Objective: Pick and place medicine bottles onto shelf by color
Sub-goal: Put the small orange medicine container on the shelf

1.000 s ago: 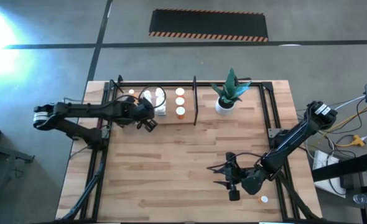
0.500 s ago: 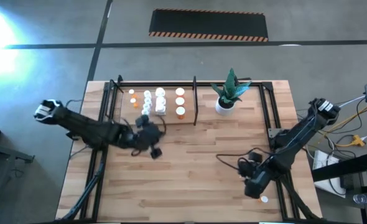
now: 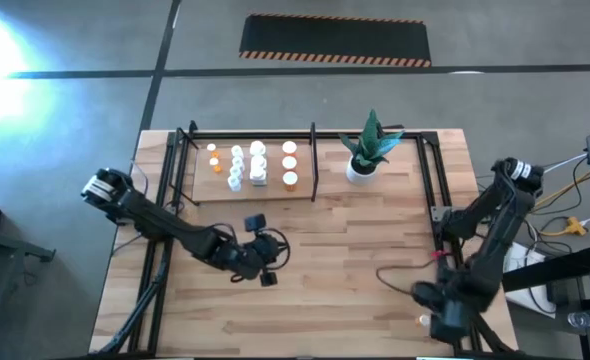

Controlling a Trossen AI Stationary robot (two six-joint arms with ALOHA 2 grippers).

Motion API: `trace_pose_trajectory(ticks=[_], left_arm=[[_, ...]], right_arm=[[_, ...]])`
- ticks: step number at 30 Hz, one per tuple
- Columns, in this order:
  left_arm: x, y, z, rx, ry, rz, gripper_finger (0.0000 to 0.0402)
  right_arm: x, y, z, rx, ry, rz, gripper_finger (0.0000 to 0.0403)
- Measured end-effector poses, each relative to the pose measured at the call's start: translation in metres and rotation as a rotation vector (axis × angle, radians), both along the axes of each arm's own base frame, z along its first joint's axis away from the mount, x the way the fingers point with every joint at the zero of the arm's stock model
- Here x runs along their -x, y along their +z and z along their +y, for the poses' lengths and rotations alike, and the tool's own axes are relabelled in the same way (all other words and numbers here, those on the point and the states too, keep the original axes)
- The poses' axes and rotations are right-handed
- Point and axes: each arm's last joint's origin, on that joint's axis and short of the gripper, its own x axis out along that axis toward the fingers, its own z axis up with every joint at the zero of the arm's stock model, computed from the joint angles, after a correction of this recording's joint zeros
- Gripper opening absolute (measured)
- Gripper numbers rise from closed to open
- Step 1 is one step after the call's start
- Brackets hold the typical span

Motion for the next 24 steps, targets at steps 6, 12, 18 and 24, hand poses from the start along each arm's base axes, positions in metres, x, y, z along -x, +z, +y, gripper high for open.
trace_pose_trajectory(ticks=[6,12,18,24], left_arm=[[-0.003,-0.009,-0.001,-0.008,-0.002,0.025,0.0],[-0.003,-0.009,-0.002,-0.006,-0.005,0.026,0.0],[-0.003,-0.009,-0.002,-0.002,-0.009,0.027,0.0],[-0.003,-0.008,-0.002,0.002,-0.009,0.025,0.0]], right_arm=[[0.018,-0.015,0.021,0.037,0.12,-0.017,0.0238],[0.013,-0.034,0.033,0.068,0.245,-0.083,0.0238],[0.006,-0.042,0.043,0.139,0.306,-0.16,0.0237],[0.0,-0.037,0.051,0.182,0.335,-0.23,0.0237]])
